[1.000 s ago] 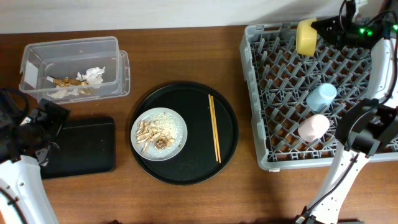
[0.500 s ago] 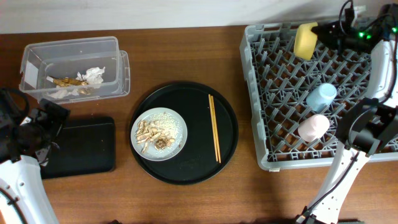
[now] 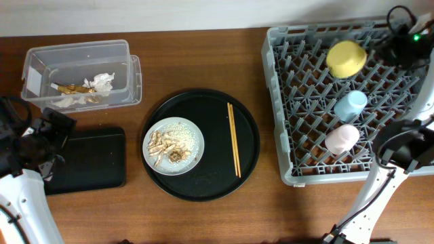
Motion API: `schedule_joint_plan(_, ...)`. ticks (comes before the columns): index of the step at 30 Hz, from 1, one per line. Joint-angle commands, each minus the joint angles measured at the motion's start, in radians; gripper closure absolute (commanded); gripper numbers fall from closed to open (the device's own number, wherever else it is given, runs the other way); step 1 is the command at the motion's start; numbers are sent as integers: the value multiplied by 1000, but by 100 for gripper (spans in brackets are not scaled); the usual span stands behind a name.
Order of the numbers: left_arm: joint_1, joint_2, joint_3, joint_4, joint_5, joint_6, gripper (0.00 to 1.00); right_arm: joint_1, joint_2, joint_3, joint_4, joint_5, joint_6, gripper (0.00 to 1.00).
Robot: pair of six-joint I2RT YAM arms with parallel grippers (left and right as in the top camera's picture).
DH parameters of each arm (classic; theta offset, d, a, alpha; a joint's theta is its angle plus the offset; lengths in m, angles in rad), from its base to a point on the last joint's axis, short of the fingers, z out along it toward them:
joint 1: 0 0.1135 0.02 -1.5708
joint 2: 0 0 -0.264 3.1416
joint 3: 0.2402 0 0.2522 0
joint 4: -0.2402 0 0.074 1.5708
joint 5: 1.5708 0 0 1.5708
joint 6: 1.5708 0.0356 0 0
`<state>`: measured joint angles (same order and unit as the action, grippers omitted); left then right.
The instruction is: Sort waste into correct bins and load items into the dishwasher rack
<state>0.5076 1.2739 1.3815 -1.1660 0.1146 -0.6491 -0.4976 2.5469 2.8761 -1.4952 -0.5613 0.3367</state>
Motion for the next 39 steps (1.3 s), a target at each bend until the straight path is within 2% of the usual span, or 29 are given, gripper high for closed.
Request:
schedule_joint_plan(1, 6, 4, -3, -1, -7, -10, 1, -5, -37, 171, -74, 182, -6, 60)
schedule_joint_plan(4, 6, 4, -3, -1, -7, -10, 1, -4, -37, 266, -125, 181, -10, 59)
schedule_joint_plan(7, 6, 4, -3, -1, -7, -10, 1, 7, -58, 267, -144, 181, -15, 59)
schedule_joint_plan(11, 6, 4, -3, -1, -7, -10, 1, 81, -52, 264, -135, 186, -114, 59)
schedule_joint_plan(14, 6, 4, -3, -2, -7, -10, 1, 150, -35, 236, -57, 301, -122, 67)
schedule_joint_plan(19, 6, 4, -3, -1, -7, -10, 1, 256, -8, 85, 148, 468, -122, 71)
schedule_joint_plan(24, 6, 4, -3, -1, -7, -10, 1, 297, -8, -113, 296, 533, -122, 76)
schedule_joint_plan(31, 6, 4, -3, -1, -7, -10, 1, 294, -7, -272, 332, 634, -119, 78)
schedule_joint_plan(33, 6, 4, -3, -1, -7, -10, 1, 286, -7, -275, 321, 638, -119, 85)
schedule_joint_plan(35, 6, 4, -3, -1, -7, -10, 1, 280, -8, -275, 309, 649, -119, 96)
schedule_joint_plan(39, 6, 4, -3, -1, -7, -10, 1, 270, -11, -273, 261, 737, -119, 96)
